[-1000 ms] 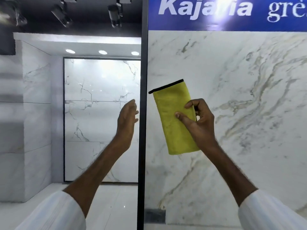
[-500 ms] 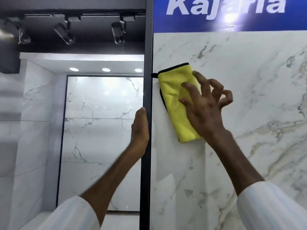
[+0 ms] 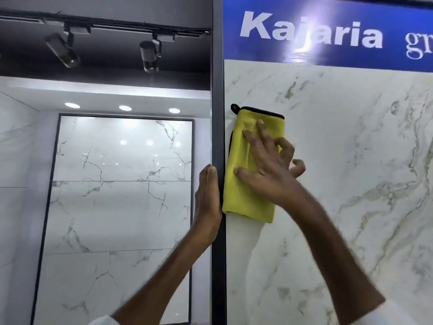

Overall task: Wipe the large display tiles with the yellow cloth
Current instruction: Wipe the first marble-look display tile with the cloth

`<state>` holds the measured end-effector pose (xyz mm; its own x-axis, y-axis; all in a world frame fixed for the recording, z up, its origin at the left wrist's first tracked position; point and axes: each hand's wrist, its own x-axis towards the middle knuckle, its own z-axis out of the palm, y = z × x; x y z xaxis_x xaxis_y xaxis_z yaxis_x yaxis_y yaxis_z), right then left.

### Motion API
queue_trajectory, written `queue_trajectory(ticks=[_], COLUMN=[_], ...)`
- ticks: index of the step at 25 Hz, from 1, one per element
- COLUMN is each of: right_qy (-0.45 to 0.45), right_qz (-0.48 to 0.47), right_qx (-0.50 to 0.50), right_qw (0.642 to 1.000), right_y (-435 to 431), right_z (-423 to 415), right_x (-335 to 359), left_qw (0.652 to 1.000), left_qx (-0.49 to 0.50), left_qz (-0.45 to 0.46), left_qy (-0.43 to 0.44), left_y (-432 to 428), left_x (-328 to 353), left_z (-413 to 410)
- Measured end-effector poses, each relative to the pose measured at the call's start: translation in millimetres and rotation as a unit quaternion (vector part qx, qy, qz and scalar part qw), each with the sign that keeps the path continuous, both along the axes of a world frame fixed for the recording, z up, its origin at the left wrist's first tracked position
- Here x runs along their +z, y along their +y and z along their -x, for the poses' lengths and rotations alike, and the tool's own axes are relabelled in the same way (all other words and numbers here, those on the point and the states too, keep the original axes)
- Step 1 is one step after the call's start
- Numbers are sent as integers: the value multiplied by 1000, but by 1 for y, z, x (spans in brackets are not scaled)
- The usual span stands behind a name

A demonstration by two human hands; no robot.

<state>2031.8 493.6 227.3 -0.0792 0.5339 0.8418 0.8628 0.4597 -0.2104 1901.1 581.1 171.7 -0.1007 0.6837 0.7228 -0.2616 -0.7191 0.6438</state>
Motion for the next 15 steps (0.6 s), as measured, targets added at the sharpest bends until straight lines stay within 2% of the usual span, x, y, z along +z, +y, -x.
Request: queue_trajectory(ticks=[2,6,7,9,11,15], right_qy=[13,87,85,20,-47,-102], right_qz=[-28,-2,-35,-164,-215,-246], right_qx=[-16,43,24,-91,-176,-173], right_qw=[999,995,995,982,960,948], right_y=[9,14,17,24,35,41], right_z=[17,27,30,34,32,21], right_x=[-12,-11,-11,-19,-30,-11], left_qw=[1000,1000,1000,1000,1000,1000], left_qx=[-17,-25,-30,-31,-17,5], left_qz=[-10,-11,-7,0,-6,-7], left_qy=[3,5,6,1,-6,11], left_y=[-2,-4,-4,-6,-6,-9], left_x=[-1,-4,-4,-3,-4,-6], left_z=[2,1,1,2,1,1])
